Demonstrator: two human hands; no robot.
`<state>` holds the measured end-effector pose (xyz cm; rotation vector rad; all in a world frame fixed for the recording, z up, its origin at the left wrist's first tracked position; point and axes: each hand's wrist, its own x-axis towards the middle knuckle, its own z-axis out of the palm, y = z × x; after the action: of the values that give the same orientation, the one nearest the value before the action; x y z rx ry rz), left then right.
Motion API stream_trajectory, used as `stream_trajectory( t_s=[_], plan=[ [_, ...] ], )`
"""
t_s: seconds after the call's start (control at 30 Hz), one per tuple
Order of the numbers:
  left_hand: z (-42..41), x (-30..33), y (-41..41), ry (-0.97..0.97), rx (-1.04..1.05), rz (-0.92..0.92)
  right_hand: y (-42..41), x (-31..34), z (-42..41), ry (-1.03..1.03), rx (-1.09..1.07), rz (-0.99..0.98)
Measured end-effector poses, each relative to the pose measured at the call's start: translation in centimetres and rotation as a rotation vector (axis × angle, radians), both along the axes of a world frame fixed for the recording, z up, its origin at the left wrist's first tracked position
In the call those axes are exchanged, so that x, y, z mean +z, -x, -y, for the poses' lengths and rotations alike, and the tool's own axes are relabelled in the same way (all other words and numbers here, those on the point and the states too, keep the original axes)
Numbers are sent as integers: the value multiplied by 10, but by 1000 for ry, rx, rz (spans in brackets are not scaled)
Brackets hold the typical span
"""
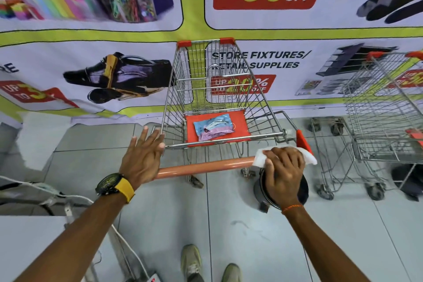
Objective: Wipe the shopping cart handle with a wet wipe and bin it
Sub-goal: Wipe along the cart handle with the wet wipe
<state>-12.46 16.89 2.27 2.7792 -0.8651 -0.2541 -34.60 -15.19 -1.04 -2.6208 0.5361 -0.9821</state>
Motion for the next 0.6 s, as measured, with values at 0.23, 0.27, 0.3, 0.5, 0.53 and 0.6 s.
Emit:
stream_trajectory(
  t_s=[0.23,0.27,0.3,0.5,0.53,0.6],
  plan=[
    [0,-1,-1,-75,-16,30,-37,-15,-117,-15,113,-82],
    [0,-1,-1,-75,-13,26,-46,-15,-138,-15,147,-89],
    [0,-2,-1,-73,-11,19,-54,-15,-158,-9,181,-94],
    [-10,-7,-8,-56,12,-21,-73,-14,-200,91,268,-129],
    [-11,-7,-8,-57,8,-21,-72,-14,-194,111,283,-137],
    [-11,-6,-7,-30,4,-27,-67,-15,-172,117,306,-149]
  ],
)
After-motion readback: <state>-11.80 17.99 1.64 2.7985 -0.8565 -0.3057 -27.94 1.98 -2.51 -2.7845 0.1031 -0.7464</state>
